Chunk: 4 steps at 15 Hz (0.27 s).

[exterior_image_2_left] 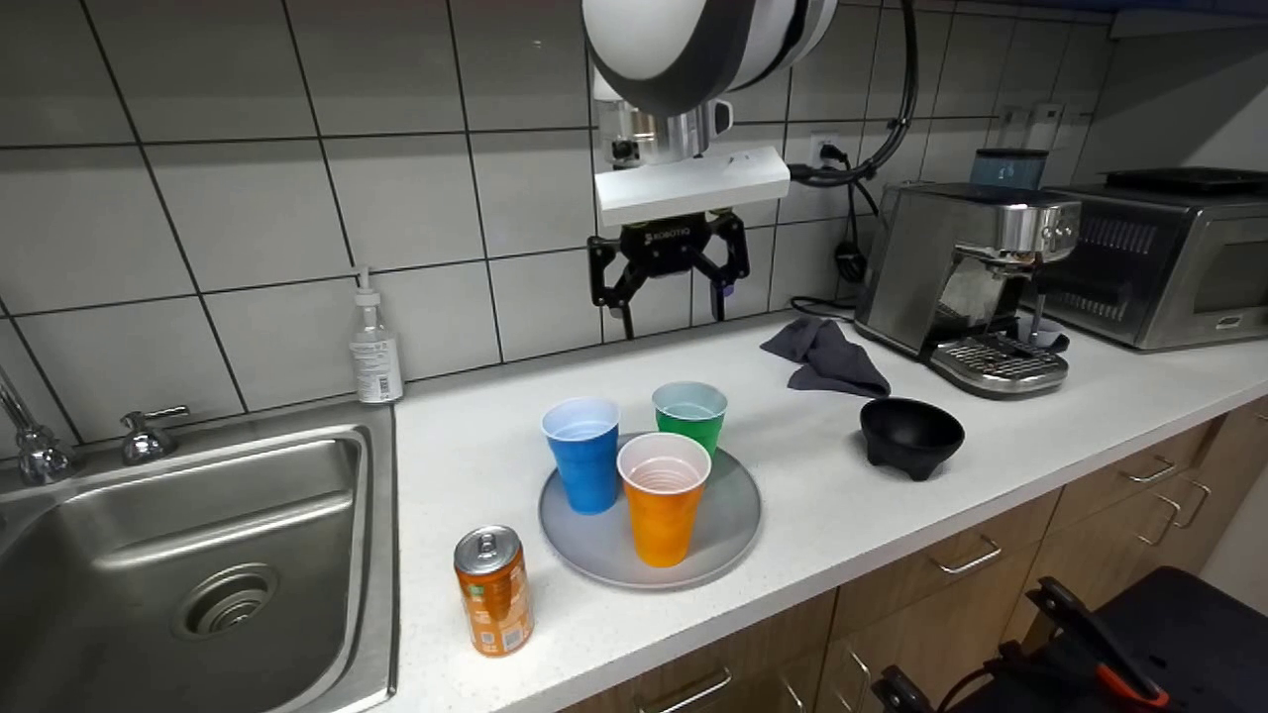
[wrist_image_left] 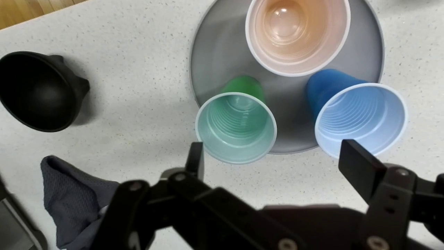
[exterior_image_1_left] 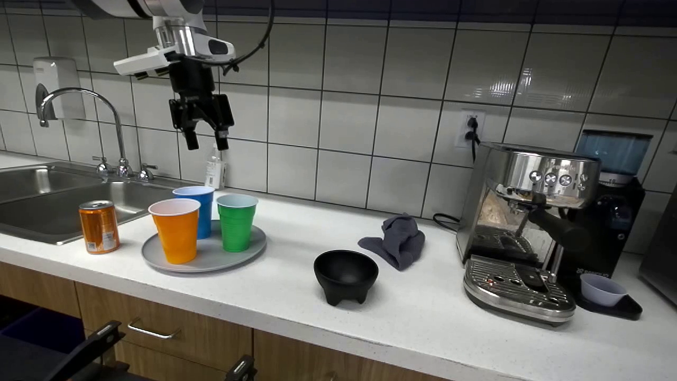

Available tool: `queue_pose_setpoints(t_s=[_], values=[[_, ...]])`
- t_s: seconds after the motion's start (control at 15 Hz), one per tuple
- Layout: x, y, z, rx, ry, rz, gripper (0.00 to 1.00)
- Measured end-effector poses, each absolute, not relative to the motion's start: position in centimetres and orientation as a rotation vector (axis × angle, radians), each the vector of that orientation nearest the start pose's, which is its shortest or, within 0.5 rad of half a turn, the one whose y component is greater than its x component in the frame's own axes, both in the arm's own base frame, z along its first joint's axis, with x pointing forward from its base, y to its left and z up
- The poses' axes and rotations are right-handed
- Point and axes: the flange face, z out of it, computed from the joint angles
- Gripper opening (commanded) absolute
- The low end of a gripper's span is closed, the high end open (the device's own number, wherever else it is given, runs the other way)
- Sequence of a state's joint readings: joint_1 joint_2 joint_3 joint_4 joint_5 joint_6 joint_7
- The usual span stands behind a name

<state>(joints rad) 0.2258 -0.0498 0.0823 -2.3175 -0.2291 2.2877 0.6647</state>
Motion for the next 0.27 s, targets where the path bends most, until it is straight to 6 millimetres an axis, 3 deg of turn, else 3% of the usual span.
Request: queue_pose_setpoints(t_s=[0.27], values=[[48.14,14.73,36.37,-3.270,0.336,-0.161,1.00]])
